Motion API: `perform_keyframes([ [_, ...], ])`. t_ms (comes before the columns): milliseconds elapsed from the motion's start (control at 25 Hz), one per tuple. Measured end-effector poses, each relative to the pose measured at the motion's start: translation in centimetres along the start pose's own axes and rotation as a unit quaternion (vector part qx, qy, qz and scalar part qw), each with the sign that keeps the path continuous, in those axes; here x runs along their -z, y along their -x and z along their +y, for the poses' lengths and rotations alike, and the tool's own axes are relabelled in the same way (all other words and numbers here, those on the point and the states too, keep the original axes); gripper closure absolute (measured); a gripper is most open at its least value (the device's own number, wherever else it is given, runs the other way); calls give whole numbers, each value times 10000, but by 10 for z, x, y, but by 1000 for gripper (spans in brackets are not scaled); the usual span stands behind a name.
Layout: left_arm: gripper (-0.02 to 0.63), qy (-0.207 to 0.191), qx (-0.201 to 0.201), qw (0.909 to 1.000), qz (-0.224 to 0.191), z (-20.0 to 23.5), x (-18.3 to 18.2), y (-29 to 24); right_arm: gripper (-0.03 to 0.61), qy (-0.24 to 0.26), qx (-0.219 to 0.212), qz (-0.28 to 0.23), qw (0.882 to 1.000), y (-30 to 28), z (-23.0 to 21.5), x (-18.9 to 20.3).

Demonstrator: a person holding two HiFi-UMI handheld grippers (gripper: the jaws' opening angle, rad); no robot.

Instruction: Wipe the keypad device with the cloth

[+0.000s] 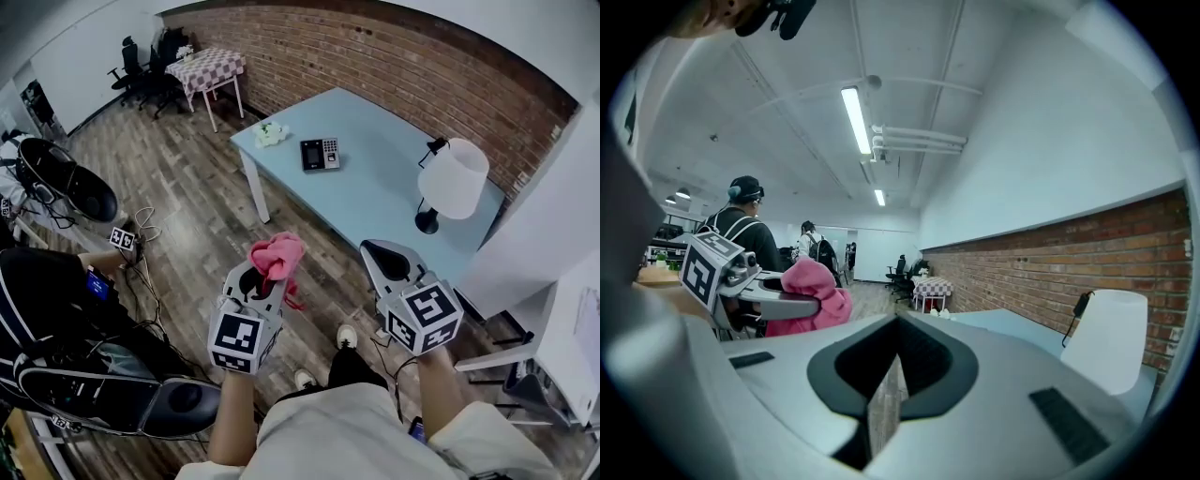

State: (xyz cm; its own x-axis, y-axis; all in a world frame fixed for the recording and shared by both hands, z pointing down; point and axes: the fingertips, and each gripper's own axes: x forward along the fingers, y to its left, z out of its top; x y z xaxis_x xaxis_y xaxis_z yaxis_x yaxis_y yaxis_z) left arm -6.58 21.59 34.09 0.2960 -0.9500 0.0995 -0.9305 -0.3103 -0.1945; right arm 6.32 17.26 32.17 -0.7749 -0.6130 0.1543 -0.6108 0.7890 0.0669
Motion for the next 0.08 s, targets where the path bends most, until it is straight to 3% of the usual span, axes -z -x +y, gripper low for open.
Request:
perform_keyframes([
  [80, 512, 17, 14, 10000, 15, 0, 3, -2, 571, 5, 6, 22, 10000, -1, -1, 3],
])
